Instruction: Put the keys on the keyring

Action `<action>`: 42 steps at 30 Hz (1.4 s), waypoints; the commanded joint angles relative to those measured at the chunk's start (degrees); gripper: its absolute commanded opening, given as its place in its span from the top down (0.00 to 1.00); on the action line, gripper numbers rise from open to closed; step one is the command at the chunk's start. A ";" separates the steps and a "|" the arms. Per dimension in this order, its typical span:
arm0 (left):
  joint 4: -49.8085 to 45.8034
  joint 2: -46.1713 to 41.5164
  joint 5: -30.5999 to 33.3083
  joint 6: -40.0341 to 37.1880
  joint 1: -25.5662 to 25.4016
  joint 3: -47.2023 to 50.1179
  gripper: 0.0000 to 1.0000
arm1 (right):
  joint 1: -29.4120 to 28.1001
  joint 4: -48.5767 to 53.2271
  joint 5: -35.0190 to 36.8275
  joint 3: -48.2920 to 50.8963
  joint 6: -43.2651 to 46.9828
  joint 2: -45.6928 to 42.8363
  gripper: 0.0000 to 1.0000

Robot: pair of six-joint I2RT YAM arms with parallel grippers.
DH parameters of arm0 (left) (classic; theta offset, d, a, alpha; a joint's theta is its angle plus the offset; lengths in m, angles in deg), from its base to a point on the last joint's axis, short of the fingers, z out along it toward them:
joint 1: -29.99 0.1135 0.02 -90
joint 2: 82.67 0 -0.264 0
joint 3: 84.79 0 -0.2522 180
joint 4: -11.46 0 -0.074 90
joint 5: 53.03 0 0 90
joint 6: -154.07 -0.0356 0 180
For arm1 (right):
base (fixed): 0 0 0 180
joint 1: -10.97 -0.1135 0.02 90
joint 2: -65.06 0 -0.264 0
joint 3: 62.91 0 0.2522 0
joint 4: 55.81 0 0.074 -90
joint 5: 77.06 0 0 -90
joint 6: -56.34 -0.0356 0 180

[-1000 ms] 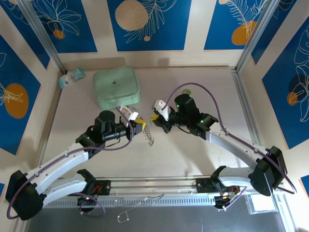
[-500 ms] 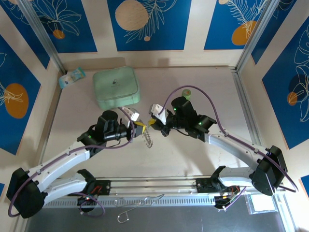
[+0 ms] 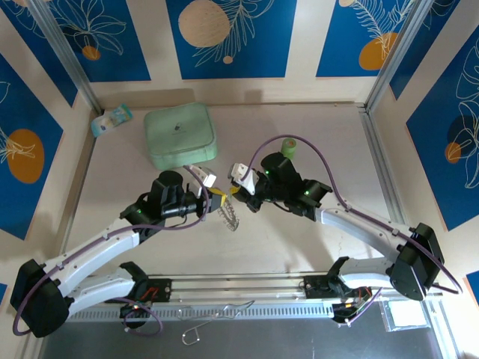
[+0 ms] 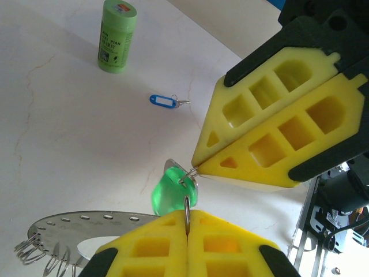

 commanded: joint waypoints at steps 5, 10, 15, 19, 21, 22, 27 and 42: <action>1.74 0.09 -1.83 0.02 -0.75 -2.30 1.00 | -0.82 -0.67 -0.85 -1.84 0.06 0.67 1.00; 1.74 0.18 -1.83 -0.08 -0.72 -2.24 1.00 | -0.92 -1.22 -1.24 -1.55 -0.07 0.16 1.00; 1.74 0.29 -1.60 -0.11 -0.73 -2.32 1.00 | -0.92 -1.14 -2.88 -1.23 0.10 -0.06 1.00; 1.70 0.27 -1.59 -0.12 -0.77 -2.41 1.00 | -0.94 -0.69 -3.95 -1.22 0.30 -0.03 1.00; 1.48 0.38 -1.34 -0.33 -0.73 -2.50 1.00 | -1.03 -0.48 -4.01 -1.23 0.60 -0.07 1.00; 1.39 0.41 -1.25 -0.27 -0.73 -2.50 1.00 | -1.15 -0.35 -3.50 -1.18 0.67 -0.13 1.00; 1.64 0.40 -1.11 -0.24 -0.73 -2.43 1.00 | -1.66 -0.69 1.54 -0.92 1.19 -0.45 1.00; 1.85 0.79 -0.58 -0.16 -0.76 -2.65 1.00 | -2.35 -1.84 2.00 0.55 1.99 -1.78 1.00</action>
